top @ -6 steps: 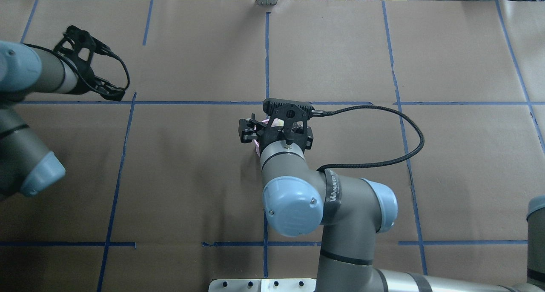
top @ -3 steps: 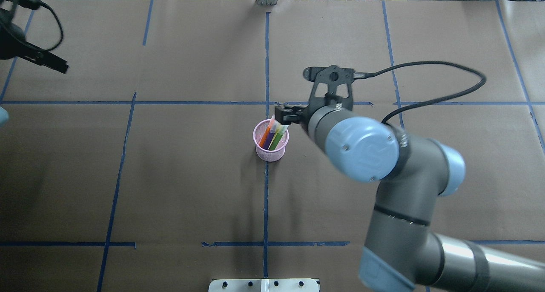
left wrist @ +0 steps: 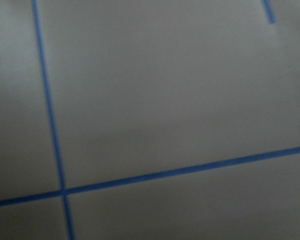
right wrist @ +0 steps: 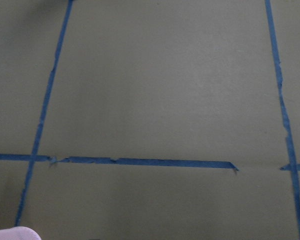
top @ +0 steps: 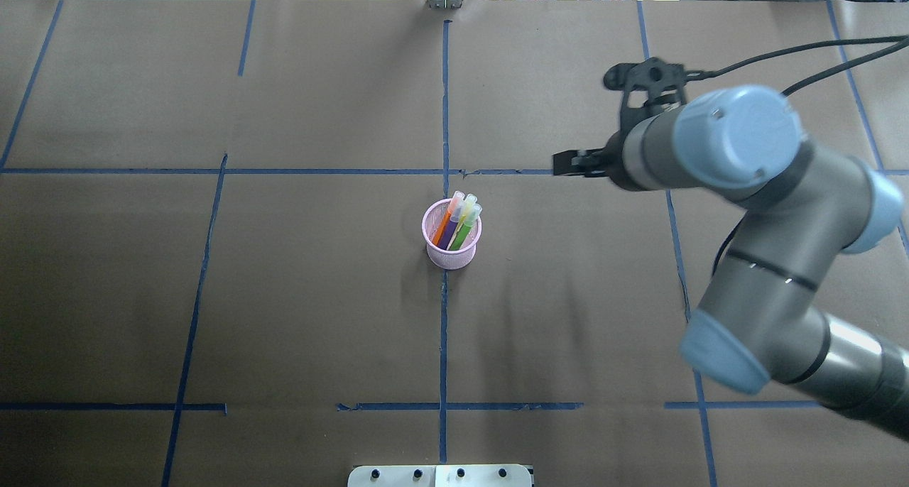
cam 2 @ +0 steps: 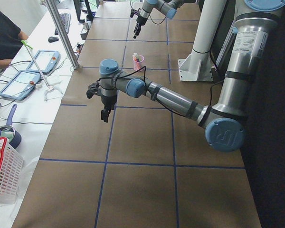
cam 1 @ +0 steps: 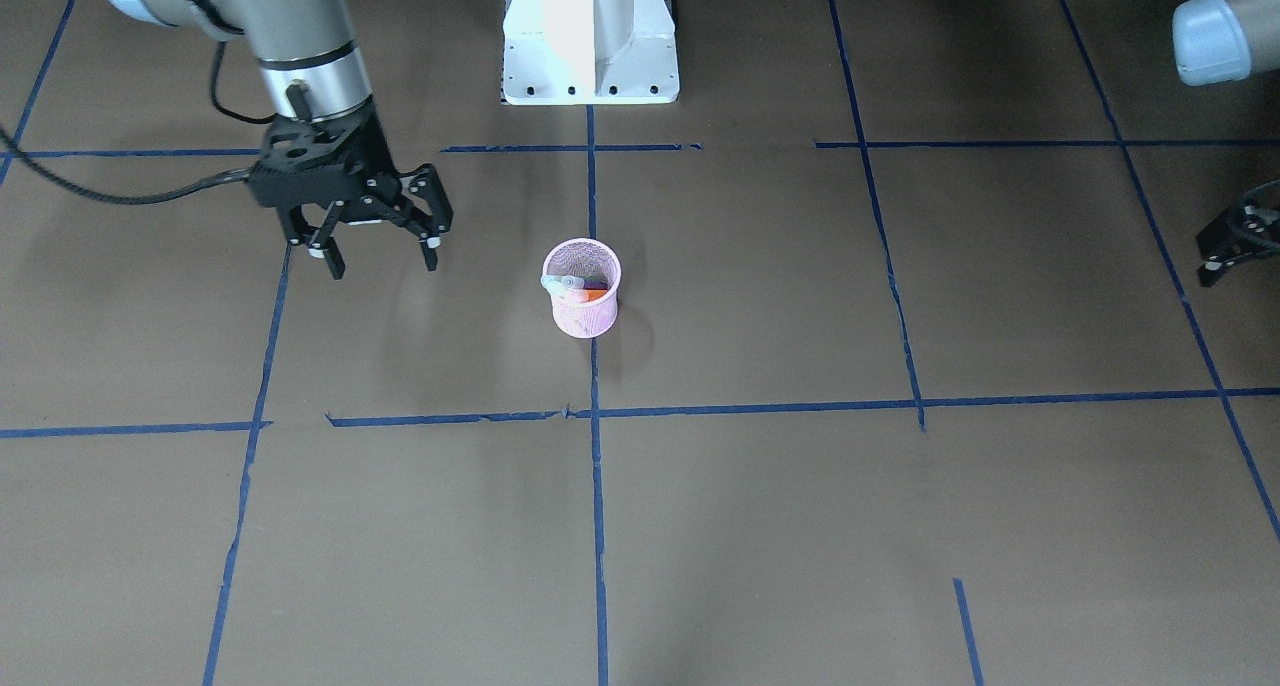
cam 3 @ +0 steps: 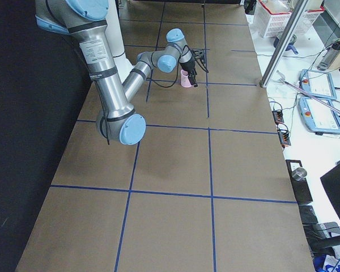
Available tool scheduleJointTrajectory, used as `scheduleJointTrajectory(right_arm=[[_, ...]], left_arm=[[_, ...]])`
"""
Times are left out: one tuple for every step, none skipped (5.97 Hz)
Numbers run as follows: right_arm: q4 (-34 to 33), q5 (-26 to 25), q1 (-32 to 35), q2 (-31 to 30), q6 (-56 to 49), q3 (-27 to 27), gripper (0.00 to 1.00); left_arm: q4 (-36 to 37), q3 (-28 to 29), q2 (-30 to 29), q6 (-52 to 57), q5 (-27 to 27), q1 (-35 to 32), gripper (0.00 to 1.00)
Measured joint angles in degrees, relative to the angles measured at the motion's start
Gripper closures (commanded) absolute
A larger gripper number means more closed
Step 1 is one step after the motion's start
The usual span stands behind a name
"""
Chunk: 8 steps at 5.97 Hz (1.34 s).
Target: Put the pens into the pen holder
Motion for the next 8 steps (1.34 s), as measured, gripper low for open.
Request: scheduleJointTrajectory(right_arm=[[0.0,7.4,5.4,-3.9,-6.1,-0.1,0.0],[0.1,15.4,11.8,-9.0,-15.2,-0.3,0.0],[0.1,21.9,18.5,-14.7,-25.3,-0.3,0.0],[0.0,25.7,24.5,-20.0,-35.1,-0.9,0.0],[-0.2,29.3,30.9,-23.4,-44.5,-4.2,0.0],[-0.2,32.9,37.2,-24.5,-53.7,-10.3,0.0],[-0.3,34.5,41.7,-23.8,-60.3,-16.8,0.0],[-0.4,35.0,45.1,-22.8,-65.4,-22.2,0.0]], left_arm=[[0.9,0.6,2.0,1.9,-3.5,-2.0,0.0],[1.0,1.1,4.8,4.7,-6.0,-4.0,0.0],[1.2,1.6,7.1,9.8,-7.0,-6.0,0.0],[1.7,2.4,8.2,13.8,-7.2,-7.8,0.0],[2.4,3.0,8.5,15.3,-7.3,-9.2,0.0],[3.1,3.3,8.5,15.8,-7.4,-11.1,0.0],[4.2,3.4,8.2,16.0,-7.5,-12.6,0.0],[5.3,3.5,8.0,16.1,-7.6,-13.3,0.0]])
